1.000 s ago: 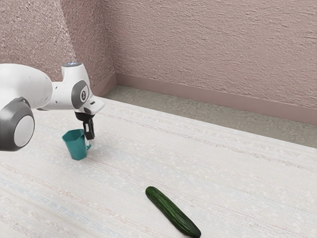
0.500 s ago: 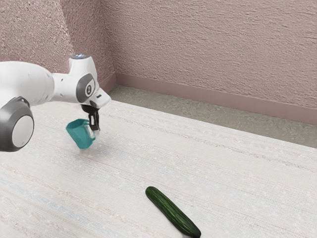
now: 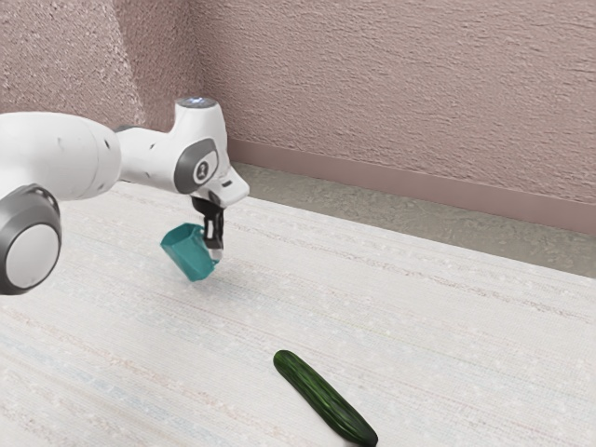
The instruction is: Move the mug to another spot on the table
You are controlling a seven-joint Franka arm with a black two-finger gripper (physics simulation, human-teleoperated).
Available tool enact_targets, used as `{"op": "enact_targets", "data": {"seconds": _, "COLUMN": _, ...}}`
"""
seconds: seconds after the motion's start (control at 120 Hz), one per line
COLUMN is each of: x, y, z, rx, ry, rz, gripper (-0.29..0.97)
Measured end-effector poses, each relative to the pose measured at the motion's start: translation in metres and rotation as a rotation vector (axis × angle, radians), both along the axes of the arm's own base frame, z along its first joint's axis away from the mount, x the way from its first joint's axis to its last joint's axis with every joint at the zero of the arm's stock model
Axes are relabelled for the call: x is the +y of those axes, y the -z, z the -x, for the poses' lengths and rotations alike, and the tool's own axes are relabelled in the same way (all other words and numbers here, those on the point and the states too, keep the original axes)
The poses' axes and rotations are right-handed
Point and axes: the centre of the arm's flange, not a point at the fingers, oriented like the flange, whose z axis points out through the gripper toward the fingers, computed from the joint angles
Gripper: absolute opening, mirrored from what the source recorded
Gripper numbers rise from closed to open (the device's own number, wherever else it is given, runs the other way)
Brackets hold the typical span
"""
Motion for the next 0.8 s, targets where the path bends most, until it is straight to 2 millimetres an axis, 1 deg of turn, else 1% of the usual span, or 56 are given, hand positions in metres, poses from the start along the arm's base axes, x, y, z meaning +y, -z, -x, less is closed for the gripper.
{"op": "enact_targets", "data": {"seconds": 0.083, "x": -0.019, "y": -0.003, "z": 0.008, "rx": 0.010, "ry": 0.011, "rz": 0.003, "gripper": -0.03}}
{"op": "enact_targets", "data": {"seconds": 0.167, "x": -0.038, "y": -0.004, "z": 0.024, "rx": 0.030, "ry": 0.025, "rz": 0.002, "gripper": -0.03}}
{"op": "enact_targets", "data": {"seconds": 0.275, "x": -0.065, "y": 0.001, "z": 0.045, "rx": 0.062, "ry": 0.045, "rz": 0.003, "gripper": -0.03}}
{"op": "enact_targets", "data": {"seconds": 0.367, "x": -0.080, "y": 0.005, "z": 0.054, "rx": 0.076, "ry": 0.048, "rz": -0.001, "gripper": -0.03}}
{"op": "enact_targets", "data": {"seconds": 0.467, "x": -0.085, "y": 0.014, "z": 0.061, "rx": 0.097, "ry": 0.033, "rz": -0.006, "gripper": -0.03}}
{"op": "enact_targets", "data": {"seconds": 0.567, "x": -0.085, "y": 0.025, "z": 0.069, "rx": 0.124, "ry": 0.011, "rz": -0.012, "gripper": -0.04}}
{"op": "enact_targets", "data": {"seconds": 0.733, "x": -0.086, "y": 0.037, "z": 0.072, "rx": 0.140, "ry": -0.019, "rz": -0.023, "gripper": -0.04}}
{"op": "enact_targets", "data": {"seconds": 0.767, "x": -0.087, "y": 0.039, "z": 0.072, "rx": 0.140, "ry": -0.023, "rz": -0.024, "gripper": -0.02}}
{"op": "enact_targets", "data": {"seconds": 0.8, "x": -0.088, "y": 0.039, "z": 0.072, "rx": 0.141, "ry": -0.028, "rz": -0.023, "gripper": 0.04}}
